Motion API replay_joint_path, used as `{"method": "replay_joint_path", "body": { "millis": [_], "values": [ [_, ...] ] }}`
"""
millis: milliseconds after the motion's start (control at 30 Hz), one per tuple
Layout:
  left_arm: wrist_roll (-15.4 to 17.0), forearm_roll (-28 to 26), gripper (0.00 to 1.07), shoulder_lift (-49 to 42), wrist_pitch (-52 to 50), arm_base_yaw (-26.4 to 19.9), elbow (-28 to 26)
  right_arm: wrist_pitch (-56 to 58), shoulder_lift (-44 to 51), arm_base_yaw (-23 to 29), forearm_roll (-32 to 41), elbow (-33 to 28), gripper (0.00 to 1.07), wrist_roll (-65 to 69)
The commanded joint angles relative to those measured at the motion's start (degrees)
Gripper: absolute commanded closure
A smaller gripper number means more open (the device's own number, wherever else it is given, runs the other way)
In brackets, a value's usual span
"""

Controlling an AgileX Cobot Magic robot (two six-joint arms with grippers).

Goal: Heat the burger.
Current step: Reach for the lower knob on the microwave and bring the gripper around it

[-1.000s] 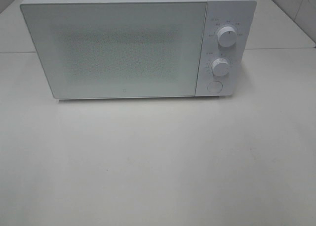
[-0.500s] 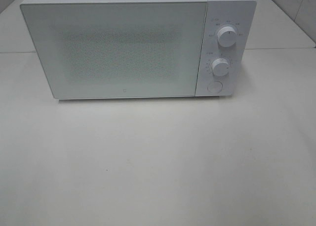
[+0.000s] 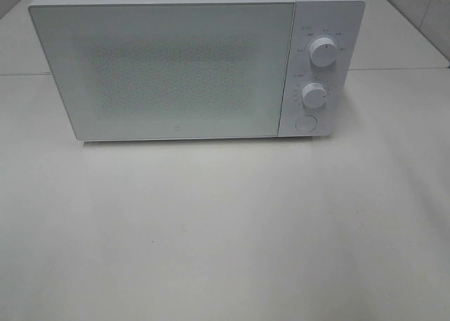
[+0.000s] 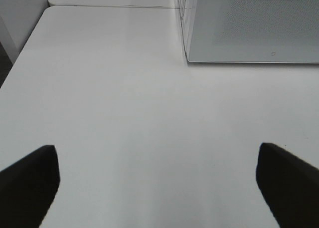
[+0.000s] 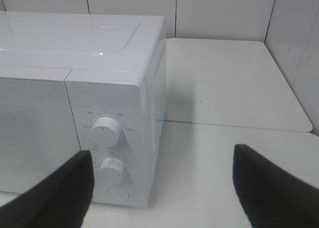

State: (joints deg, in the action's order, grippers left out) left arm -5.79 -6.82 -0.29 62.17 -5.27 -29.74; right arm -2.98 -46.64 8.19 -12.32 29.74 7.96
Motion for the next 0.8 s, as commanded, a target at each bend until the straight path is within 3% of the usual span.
{"method": "replay_joint_path", "body": {
  "millis": [33, 233, 400, 433, 500, 567, 800],
  "values": [
    [0.23, -0.52, 0.06, -0.69, -0.63, -0.17, 0.11, -6.07, -2.06, -0.4, -0.52, -1.43, 0.31, 0.8],
    [0.23, -0.52, 0.06, -0.69, -0.63, -0.17, 0.11, -16.79, -7.62, -0.4, 0.29, -6.76, 0.31, 0.74],
    [0.23, -0.52, 0.06, -0.69, -0.63, -0.17, 0.11, -20.68, -12.43, -0.4, 5.84, -8.88, 0.31, -4.58],
    [0.23, -0.52, 0.06, -0.69, -0.63, -0.17, 0.11, -22.92, -14.61, -0.4, 10.89, -9.63, 0.31, -9.05],
    [0.23, -0.52, 0.06, -0.69, -0.63, -0.17, 0.11, -24.18, -15.64, -0.4, 13.29, -9.97, 0.31, -11.52],
    [0.23, -0.52, 0.06, -0.69, -0.63, -0.17, 0.11, -30.42, -18.11, 1.32, 22.12, -12.09, 0.31, -18.85],
    [0.23, -0.52, 0.06, -0.69, -0.63, -0.17, 0.11, -40.57, -20.23, 8.19, 31.0, -14.32, 0.31, -25.61]
  ]
}}
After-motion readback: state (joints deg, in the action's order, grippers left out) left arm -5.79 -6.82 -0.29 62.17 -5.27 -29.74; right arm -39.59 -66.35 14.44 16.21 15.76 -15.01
